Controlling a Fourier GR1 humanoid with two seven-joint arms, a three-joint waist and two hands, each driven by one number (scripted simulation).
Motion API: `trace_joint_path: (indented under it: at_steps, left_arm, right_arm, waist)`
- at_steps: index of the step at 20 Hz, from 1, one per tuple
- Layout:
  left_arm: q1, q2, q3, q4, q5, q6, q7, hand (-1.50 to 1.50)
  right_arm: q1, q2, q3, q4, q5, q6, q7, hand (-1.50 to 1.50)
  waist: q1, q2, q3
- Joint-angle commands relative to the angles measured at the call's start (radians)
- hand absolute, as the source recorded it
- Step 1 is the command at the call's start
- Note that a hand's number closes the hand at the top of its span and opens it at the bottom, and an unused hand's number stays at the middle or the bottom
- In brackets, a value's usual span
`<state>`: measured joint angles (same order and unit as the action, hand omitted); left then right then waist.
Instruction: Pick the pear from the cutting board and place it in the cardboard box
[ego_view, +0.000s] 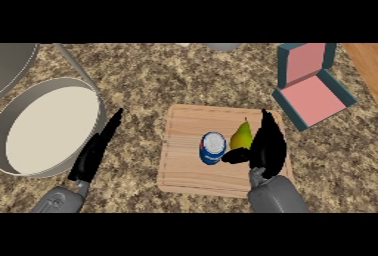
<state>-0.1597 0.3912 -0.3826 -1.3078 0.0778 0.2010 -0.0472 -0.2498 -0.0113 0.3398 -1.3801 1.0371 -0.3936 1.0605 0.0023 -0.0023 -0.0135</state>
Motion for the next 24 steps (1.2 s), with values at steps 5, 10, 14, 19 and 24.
trace_joint_path:
  at_steps: [5, 10, 14, 19, 24]
  left_arm:
    - [-0.039, 0.064, 0.086, 0.022, -0.021, 0.007, 0.010, 0.00]
    - [0.002, 0.097, 0.087, -0.056, -0.014, -0.010, 0.031, 0.00]
    - [-0.019, 0.055, 0.090, 0.018, -0.029, 0.006, -0.009, 0.00]
    - [-0.026, 0.046, 0.050, -0.017, -0.042, -0.004, -0.001, 0.00]
    - [-0.088, 0.015, 0.017, 0.002, -0.055, -0.013, 0.012, 0.00]
  right_arm:
    - [-0.055, -0.008, -0.014, 0.116, 0.185, -0.037, 0.048, 1.50]
    - [-0.059, 0.006, -0.041, 0.177, 0.305, -0.080, 0.067, 1.50]
    - [-0.034, 0.011, 0.018, 0.142, 0.381, -0.083, 0.160, 1.50]
    - [-0.352, 0.011, -0.182, 0.314, 0.308, 0.152, 0.164, 1.50]
    - [-0.558, -0.086, -0.327, 0.472, 0.240, 0.306, 0.125, 1.50]
  waist:
    - [0.002, 0.003, 0.013]
    - [0.013, 0.001, 0.014]
    - [0.002, 0.002, 0.013]
    - [0.060, 0.018, 0.013]
    - [0.117, 0.045, 0.012]
